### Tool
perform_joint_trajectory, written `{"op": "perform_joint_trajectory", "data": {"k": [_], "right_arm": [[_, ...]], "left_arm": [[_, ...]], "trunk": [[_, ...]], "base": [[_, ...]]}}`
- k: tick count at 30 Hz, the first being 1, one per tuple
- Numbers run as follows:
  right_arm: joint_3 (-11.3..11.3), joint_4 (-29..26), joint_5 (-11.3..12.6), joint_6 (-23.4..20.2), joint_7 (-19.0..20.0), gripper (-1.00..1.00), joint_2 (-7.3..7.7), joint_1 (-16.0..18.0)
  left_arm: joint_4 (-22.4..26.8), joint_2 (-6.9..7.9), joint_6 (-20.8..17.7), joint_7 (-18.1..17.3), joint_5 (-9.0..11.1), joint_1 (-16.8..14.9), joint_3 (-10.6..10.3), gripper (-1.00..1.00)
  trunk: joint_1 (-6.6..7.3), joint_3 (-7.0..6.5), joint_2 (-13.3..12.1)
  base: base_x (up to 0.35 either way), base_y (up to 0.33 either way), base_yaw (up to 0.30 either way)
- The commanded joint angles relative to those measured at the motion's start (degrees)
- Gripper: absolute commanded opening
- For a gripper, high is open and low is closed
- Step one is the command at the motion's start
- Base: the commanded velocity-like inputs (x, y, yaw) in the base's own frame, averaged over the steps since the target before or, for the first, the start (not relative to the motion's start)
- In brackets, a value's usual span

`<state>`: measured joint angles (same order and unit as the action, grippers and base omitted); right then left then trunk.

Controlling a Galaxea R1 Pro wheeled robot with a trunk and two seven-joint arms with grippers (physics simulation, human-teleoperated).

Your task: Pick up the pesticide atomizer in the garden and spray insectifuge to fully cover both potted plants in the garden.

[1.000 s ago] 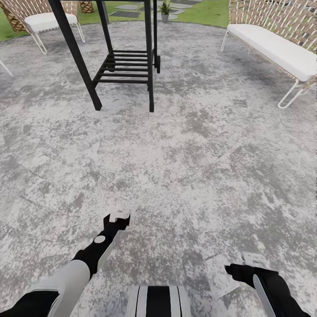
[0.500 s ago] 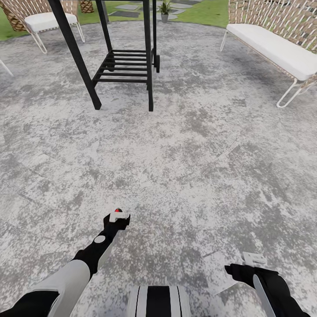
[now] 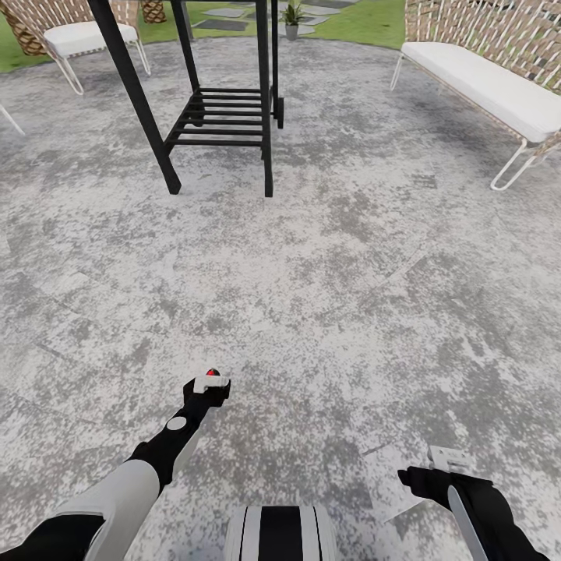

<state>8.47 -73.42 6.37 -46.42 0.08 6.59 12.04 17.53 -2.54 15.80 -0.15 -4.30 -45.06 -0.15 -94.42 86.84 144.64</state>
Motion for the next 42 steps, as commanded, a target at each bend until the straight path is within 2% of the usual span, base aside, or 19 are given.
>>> {"op": "perform_joint_trajectory", "data": {"k": [1,42], "right_arm": [[0.06,-0.05,0.32,-0.25,0.01,1.00,0.00,0.02],[0.06,-0.05,0.37,-0.25,0.01,1.00,0.00,0.01]], "left_arm": [[-0.04,0.00,0.19,0.03,-0.45,-0.03,0.06,1.00],[-0.04,-0.11,0.19,-0.01,-0.45,-0.03,-0.07,1.00]], "trunk": [[0.01,0.03,0.01],[0.01,0.02,0.01]], "base": [[0.000,0.000,0.000],[0.020,0.009,0.000]]}}
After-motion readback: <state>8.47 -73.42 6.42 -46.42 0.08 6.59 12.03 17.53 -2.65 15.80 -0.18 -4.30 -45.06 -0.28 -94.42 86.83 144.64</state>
